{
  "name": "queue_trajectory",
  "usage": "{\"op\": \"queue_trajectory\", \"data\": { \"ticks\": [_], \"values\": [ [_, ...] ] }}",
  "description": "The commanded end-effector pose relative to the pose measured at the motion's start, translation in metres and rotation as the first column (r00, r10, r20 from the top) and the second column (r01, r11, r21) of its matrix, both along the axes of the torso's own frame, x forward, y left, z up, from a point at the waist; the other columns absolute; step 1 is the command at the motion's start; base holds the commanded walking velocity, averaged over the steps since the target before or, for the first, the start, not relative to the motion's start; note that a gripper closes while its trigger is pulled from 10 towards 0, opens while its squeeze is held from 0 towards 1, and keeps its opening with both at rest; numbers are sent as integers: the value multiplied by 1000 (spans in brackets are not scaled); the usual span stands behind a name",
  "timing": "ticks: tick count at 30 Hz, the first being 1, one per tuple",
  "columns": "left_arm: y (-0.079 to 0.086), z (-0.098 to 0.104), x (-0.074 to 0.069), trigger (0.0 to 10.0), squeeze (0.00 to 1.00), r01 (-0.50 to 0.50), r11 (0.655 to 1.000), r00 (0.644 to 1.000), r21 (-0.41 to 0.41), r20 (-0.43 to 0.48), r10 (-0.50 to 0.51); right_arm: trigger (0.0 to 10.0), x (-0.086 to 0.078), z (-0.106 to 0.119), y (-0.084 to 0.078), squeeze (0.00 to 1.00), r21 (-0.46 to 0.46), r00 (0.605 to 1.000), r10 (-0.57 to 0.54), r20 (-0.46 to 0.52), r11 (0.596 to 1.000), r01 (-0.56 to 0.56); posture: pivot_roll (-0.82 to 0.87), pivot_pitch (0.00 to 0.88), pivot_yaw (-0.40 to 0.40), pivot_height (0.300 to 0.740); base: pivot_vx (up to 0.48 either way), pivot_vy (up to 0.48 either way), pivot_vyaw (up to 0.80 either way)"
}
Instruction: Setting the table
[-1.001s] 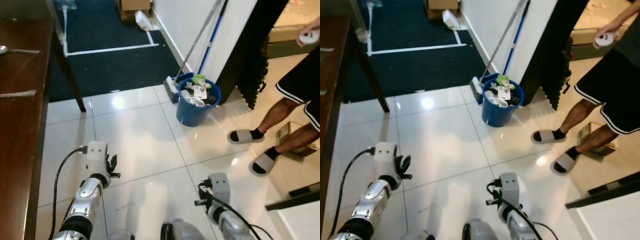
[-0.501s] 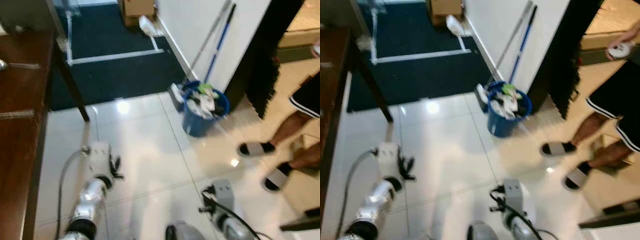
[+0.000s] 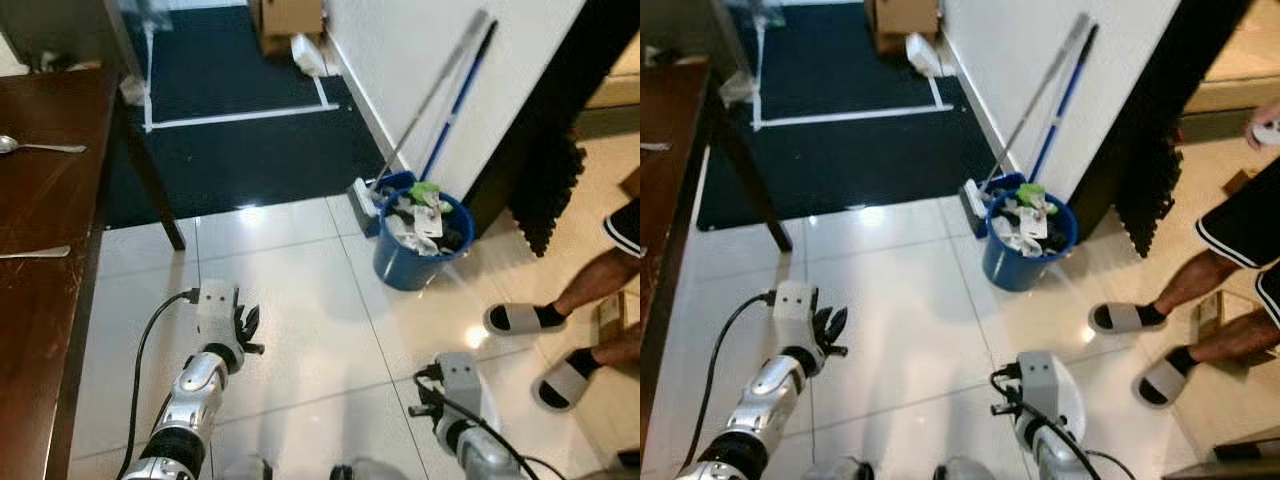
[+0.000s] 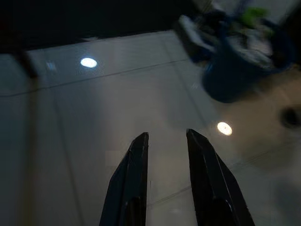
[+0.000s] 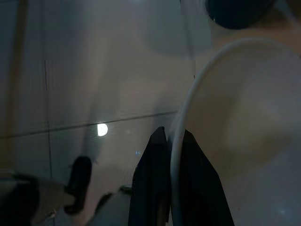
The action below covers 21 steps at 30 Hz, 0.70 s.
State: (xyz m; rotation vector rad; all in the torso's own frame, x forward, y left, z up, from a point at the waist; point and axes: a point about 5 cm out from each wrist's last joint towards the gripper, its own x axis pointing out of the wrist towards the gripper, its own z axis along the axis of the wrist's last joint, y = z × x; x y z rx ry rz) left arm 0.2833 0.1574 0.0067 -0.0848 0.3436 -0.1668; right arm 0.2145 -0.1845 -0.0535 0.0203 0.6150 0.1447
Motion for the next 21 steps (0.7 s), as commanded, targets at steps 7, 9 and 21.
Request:
{"op": "queue_trajectory", "data": {
  "ticks": [7,9,21],
  "values": [
    [-2,-4,-4,10000,0,-1,1000,1000,-11,-22,1,10000,-10,-6,-3,0,-5,999,-10,-34,1000,10,59,69,22,740,240,0,0],
    [-2,-4,-4,10000,0,-1,1000,1000,-12,-22,1,10000,-10,-6,-4,0,-6,999,-10,-34,1000,10,59,69,22,740,240,0,0],
    [-6,-5,-5,10000,0,8,1000,1000,-20,-22,-9,10000,-10,-5,-5,0,-7,999,-8,-31,1000,8,56,59,22,740,200,0,0]
  ]
}}
